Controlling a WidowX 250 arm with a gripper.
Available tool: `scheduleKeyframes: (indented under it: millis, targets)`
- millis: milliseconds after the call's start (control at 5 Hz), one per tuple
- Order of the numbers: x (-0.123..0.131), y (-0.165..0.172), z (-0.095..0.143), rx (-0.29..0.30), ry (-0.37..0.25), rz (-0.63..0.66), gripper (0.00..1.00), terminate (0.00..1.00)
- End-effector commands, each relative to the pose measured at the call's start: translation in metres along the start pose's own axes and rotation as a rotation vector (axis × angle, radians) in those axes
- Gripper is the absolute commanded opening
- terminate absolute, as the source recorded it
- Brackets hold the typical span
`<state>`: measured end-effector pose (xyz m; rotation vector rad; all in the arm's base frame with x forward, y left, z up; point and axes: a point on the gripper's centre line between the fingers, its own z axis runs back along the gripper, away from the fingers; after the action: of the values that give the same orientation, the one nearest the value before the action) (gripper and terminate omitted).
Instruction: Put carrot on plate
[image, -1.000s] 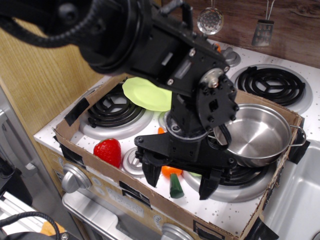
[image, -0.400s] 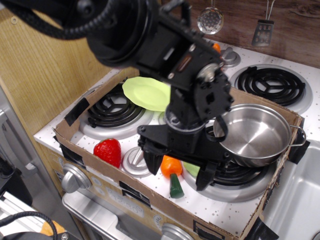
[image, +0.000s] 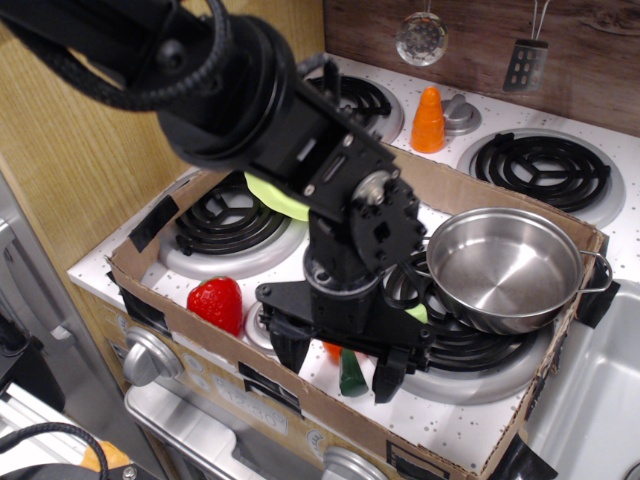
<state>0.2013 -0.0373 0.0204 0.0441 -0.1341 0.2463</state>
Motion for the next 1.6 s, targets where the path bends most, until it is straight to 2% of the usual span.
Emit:
scheduleKeyframes:
  millis: [0,200,400,600,1400]
  targets:
    - [0.0,-0.006,-0.009,-0.011,-0.014,0.03,1.0,0.0]
    - [0.001,-0.004,-0.012,-0.003,0.001,0.036,1.0,0.0]
    - [0.003,0.0,-0.01,0.014,-0.018,0.033,0.0,0.0]
    - [0.007,0.003,-0.008,0.02,-0.011,0.019,0.0,0.0]
    - [0.077,0.036,0.056,0.212,-0.037,-0.116,0.0,0.0]
